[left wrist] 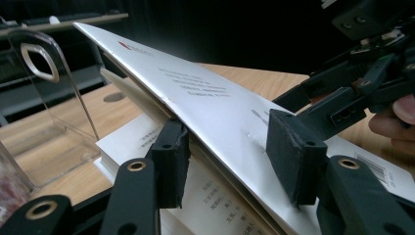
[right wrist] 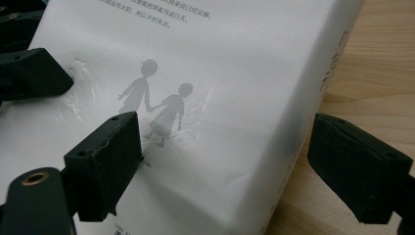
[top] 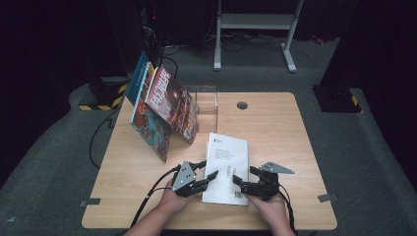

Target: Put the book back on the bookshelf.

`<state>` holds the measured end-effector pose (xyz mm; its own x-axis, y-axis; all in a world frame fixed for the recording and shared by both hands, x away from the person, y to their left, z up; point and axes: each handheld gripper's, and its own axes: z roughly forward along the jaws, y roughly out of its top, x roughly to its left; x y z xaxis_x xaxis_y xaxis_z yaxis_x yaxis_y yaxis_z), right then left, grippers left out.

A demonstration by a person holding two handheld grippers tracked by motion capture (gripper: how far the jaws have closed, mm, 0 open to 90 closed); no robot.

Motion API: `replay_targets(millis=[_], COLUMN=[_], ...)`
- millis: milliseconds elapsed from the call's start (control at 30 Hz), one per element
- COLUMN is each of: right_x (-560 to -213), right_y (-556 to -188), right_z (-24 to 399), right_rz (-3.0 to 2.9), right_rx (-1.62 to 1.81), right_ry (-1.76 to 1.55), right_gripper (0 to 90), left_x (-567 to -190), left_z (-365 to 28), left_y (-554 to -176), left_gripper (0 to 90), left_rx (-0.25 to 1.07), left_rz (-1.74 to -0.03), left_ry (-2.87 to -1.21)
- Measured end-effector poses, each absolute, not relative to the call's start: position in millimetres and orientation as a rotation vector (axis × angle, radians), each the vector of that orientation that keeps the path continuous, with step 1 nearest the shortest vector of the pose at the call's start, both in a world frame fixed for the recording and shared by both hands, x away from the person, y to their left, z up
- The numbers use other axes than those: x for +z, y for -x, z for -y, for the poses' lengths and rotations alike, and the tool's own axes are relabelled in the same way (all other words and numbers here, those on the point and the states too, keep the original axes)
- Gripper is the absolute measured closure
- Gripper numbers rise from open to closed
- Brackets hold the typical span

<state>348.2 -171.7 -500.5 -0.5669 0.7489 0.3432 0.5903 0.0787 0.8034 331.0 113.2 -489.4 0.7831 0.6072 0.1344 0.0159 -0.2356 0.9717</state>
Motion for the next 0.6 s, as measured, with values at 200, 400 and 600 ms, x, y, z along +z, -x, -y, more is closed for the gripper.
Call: replay_targets(millis=[200,400,600], right_x=[-501.3,-502.8,-503.8], right_y=[-350.7,-352.5,-355.5], right_z=[174.2,176.0,178.2], right_rz=[-2.203,-2.205,-2.206], right_rx=[1.558,1.58,1.611], right_ry=[-1.39,-1.382,-1.381], right_gripper=[7.4,7.1,7.1], left_x=[-488.1,-488.4,-488.2], left_z=[-112.2,-112.4,-112.2], left_y=[-326.7,-325.1,-323.3], left_gripper=[52.3,52.3,52.3], left_rx=[0.617,0.628,0.638], left_rz=[-0.462,-0.453,-0.444], left_ry=[-1.728,-1.724,-1.717])
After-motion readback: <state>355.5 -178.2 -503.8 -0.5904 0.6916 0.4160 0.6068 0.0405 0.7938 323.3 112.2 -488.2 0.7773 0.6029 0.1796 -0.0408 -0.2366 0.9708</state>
